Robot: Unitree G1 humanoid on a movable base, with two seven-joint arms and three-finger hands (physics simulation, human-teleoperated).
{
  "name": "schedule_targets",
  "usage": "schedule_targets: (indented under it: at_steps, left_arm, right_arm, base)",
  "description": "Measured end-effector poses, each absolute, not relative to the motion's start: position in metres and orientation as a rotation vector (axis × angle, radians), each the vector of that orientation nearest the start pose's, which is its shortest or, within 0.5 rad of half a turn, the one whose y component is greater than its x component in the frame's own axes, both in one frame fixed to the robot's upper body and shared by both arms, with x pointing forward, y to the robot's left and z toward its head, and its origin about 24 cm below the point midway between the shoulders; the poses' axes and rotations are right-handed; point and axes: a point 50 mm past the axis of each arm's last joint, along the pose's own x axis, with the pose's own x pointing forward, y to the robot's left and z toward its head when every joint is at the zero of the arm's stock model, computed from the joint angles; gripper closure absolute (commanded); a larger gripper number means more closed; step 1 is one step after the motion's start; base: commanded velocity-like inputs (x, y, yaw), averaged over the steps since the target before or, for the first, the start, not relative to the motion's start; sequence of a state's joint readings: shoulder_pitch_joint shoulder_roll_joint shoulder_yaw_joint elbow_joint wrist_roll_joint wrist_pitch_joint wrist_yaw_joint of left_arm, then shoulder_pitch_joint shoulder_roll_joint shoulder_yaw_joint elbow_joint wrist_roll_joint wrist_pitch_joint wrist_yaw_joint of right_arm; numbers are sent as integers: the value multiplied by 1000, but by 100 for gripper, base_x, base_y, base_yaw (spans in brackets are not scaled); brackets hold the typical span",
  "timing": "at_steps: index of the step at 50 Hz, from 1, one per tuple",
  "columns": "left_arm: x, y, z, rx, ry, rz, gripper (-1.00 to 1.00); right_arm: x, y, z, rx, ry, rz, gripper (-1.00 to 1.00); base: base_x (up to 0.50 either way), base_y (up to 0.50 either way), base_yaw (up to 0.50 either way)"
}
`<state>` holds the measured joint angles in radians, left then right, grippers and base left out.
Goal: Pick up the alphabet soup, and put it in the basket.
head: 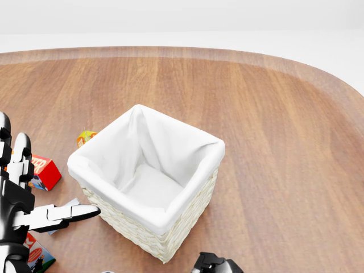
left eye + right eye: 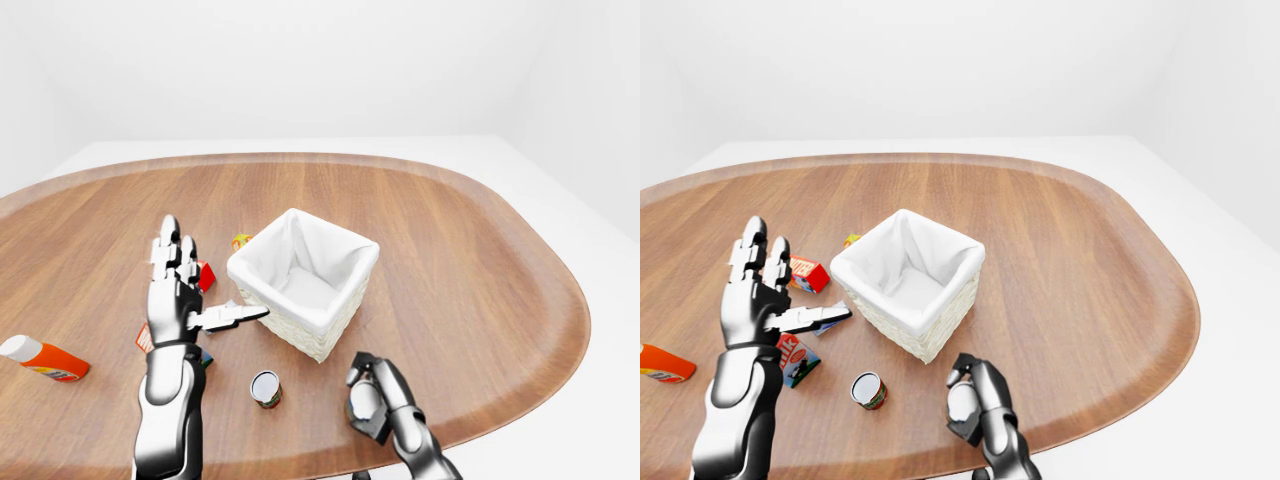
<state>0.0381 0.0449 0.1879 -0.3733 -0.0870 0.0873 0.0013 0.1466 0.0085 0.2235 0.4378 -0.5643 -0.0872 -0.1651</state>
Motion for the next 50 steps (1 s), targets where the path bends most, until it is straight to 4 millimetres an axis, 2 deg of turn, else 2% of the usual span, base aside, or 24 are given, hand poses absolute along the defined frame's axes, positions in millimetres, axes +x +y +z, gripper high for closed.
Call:
schedule_targets:
  at_steps: [50]
  left_arm:
    - [235,200,112,-8,-254,174,-100]
  right_arm:
    - [201,-137,13,-422,61,80,100]
  base:
    - [0,0,0]
